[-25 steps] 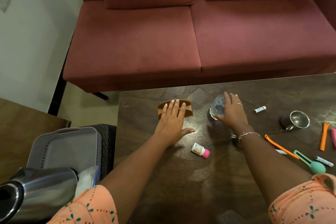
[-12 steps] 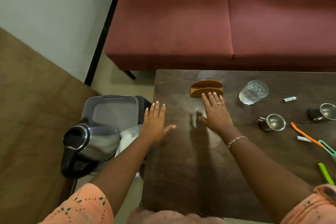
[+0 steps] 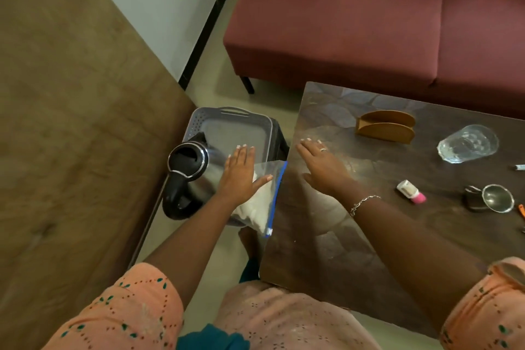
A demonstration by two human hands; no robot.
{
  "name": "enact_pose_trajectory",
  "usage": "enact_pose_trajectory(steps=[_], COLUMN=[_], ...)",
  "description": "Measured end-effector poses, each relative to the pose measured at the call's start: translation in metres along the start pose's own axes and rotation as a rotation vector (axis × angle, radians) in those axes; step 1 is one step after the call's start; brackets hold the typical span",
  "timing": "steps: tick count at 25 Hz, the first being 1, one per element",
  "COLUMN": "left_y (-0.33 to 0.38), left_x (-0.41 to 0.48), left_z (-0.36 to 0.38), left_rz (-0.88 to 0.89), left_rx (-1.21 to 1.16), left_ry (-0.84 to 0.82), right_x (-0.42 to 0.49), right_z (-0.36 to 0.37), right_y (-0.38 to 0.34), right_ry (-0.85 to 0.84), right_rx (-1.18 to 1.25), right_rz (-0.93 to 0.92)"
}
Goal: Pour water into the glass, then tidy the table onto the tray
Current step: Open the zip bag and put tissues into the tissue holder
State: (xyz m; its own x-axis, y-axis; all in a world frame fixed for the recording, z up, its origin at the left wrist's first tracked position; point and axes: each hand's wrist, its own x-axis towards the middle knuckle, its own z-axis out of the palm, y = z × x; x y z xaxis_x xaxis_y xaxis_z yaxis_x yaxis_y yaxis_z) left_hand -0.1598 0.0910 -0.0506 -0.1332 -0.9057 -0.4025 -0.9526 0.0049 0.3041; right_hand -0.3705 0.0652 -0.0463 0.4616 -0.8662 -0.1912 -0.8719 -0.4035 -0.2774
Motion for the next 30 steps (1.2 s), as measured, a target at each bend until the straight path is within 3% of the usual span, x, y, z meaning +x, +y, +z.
enact_pose_trajectory(steps=[5,9,16,26,30], left_y=[-0.024,-0.035,-0.045,-0.024,-0.004], left_x=[-0.022,-0.04,-0.066,-0.096,-0.102], left_z=[0.005,0.01,0.009,-0.002,-0.015], left_rz=[-0.043,-0.049,-0.061,-0.093,-0.078], left_rx=[-0.039,-0.124,-0.279,-0.57,-0.846], left_ry=[-0.036,-0.027,-0.011,0.059,0.332], right_x=[0.004,0.01,0.021,0.033,0.028], right_z=[0.024,0.04,0.033,-0.027,-0.064], right_y=[-0.035,-0.05,-0.067,-0.088,-0.084], right_ry=[-0.123,-0.242,-0.301,-0.121,-0.005], right_rx=[-0.199,-0.351,-0.385,-0.252,-0.097], right_rz=[-0.432,-0.593,-0.57,-0.56,-0.472])
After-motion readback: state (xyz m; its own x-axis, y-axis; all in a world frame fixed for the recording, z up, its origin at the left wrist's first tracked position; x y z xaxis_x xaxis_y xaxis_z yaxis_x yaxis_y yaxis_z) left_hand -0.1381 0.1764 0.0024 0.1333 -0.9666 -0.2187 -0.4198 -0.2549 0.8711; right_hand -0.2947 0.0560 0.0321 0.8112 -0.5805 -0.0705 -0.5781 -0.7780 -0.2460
